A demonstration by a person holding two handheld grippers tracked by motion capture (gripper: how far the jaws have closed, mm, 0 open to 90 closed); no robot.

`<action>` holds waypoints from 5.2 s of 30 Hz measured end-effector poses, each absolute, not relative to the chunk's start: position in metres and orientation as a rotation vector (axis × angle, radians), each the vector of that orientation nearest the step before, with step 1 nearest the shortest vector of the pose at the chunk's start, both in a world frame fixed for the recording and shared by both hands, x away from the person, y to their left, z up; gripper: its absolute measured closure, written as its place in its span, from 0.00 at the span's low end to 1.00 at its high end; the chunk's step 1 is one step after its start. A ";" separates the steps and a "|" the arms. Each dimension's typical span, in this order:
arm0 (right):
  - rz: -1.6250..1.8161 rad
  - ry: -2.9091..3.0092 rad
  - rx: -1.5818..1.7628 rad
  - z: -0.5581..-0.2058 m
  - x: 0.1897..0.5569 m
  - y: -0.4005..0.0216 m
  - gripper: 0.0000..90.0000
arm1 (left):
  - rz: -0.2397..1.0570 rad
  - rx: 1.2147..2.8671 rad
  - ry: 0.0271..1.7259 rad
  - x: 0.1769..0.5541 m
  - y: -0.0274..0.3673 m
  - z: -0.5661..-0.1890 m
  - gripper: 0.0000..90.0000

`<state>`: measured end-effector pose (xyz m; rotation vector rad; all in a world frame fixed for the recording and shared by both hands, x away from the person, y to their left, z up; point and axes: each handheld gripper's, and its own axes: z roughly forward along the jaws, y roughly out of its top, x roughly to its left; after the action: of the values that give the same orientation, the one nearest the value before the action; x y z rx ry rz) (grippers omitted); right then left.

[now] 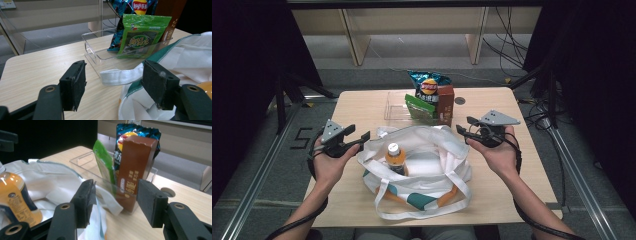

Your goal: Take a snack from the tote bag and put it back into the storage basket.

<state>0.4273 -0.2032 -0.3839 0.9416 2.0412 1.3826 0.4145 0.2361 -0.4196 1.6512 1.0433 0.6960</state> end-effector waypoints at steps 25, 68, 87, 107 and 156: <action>1.378 2.002 0.995 -0.395 0.413 -0.232 0.54 | 0.666 1.625 1.029 0.412 0.233 -0.413 0.39; 1.357 2.020 1.021 -0.395 0.415 -0.232 0.52 | 0.446 1.682 0.794 0.374 0.171 -0.418 0.47; 1.360 2.030 0.993 -0.398 0.418 -0.231 0.52 | 0.482 1.745 0.757 0.376 0.164 -0.428 0.62; 1.341 2.029 0.992 -0.398 0.418 -0.232 0.52 | 0.496 1.730 0.719 0.374 0.165 -0.417 0.65; 1.341 2.030 1.027 -0.398 0.416 -0.232 0.52 | 0.506 1.646 0.684 0.390 0.174 -0.370 0.65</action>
<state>0.4158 -0.2318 -0.3984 1.0272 2.0296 1.3413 0.3902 0.1741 -0.3703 1.6461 0.6836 0.5060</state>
